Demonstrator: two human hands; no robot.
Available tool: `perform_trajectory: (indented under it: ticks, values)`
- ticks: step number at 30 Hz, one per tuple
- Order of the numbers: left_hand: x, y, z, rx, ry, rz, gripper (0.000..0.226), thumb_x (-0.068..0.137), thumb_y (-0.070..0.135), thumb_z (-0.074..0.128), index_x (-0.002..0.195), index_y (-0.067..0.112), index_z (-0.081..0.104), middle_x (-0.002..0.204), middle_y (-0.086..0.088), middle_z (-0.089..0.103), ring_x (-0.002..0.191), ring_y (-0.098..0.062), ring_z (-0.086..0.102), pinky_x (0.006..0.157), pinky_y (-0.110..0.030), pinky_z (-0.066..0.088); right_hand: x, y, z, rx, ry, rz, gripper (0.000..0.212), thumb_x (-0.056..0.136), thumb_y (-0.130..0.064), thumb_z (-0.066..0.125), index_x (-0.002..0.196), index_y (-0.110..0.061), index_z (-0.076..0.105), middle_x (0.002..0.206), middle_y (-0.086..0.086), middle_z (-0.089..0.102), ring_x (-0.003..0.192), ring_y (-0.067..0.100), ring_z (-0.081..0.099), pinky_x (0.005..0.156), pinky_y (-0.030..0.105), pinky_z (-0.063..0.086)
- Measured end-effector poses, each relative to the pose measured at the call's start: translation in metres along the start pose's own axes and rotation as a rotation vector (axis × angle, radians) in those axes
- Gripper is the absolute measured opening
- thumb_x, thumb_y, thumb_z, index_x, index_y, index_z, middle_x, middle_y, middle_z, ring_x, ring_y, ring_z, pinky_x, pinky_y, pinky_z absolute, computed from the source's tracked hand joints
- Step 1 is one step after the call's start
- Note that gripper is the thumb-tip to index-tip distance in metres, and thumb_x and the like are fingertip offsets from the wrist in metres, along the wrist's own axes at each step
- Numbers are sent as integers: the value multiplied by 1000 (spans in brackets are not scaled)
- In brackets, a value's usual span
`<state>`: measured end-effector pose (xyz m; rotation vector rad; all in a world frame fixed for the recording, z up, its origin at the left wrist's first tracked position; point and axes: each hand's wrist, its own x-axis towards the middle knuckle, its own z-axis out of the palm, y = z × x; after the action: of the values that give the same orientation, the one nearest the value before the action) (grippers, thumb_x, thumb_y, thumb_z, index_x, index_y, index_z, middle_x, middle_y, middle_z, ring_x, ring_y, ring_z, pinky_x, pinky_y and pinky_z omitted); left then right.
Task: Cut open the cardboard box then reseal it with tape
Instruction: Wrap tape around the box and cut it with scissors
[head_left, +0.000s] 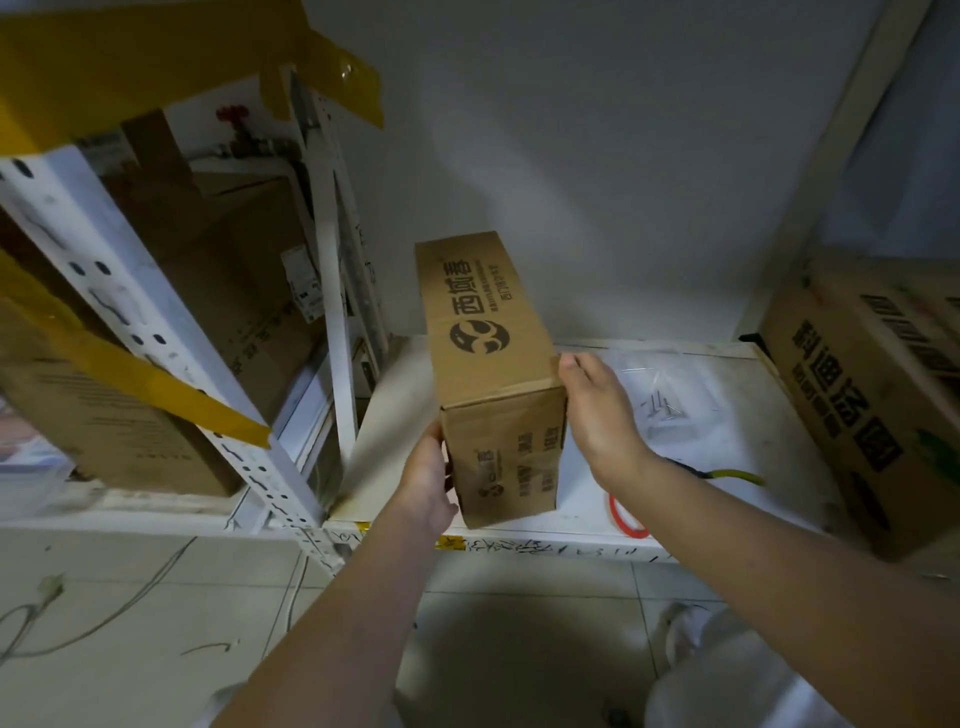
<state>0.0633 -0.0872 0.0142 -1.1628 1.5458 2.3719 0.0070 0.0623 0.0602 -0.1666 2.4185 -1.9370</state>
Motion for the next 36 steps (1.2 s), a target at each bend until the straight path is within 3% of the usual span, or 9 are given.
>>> perform_trajectory:
  ticks: [4,6,11,14,20,27,29,33,36]
  values:
    - [-11,28,-12,-89,-66,-5,62,90,68,36,124,21,57,128,-11,56,123,-33,46,106,-60,25,-6,4,-4,212,-97,135,46,103,-44,20,96,-34,64,113,-3,62,115,17,52,104,36,35]
    - [-22,43,-14,-96,-117,34,72,86,74,36,136,24,47,135,-13,50,131,-37,41,105,-65,24,-11,10,-5,245,-121,208,50,101,-51,16,106,-34,64,130,0,57,128,17,45,112,40,27]
    - [-43,57,0,-27,-66,166,62,81,62,60,132,30,48,132,-7,53,126,-35,45,103,-63,34,-23,3,4,182,-236,74,48,101,-53,15,124,-44,56,124,-17,58,113,-4,51,99,25,37]
    - [-34,48,-8,-164,-84,132,52,85,51,62,129,27,50,129,-11,57,118,-36,52,98,-64,40,-18,-8,11,-85,-258,-119,48,97,-61,18,137,-50,41,145,-17,44,135,9,36,115,39,26]
    - [1,4,-26,-520,7,-78,59,88,54,56,132,13,52,127,-19,57,115,-40,54,99,-61,43,-29,-10,34,-764,-430,-370,49,102,-35,33,149,-40,20,157,-23,13,143,14,14,113,50,17]
    - [15,-6,-46,-381,199,-81,38,101,28,28,117,16,60,119,-8,61,119,-27,50,108,-52,33,-35,37,49,-820,-646,-450,61,95,2,41,151,-21,27,159,-3,18,146,16,13,116,25,9]
    - [20,-5,-55,-288,264,-89,28,99,29,39,117,15,55,112,-4,60,114,-21,48,107,-43,34,-29,45,39,-756,-565,-386,62,92,9,42,147,-19,37,156,2,28,144,21,21,115,25,10]
    - [16,3,-62,-154,302,11,25,100,32,42,113,15,56,108,-2,56,104,-18,46,97,-37,36,-1,62,5,-830,-118,-220,42,91,-5,47,131,-19,49,127,4,53,122,29,43,99,38,42]
    - [16,6,-61,-109,249,0,21,99,37,45,93,20,57,112,-5,59,110,-24,52,102,-50,41,18,76,-13,-682,-234,69,44,98,-16,35,139,-28,39,122,10,58,106,30,55,87,37,48]
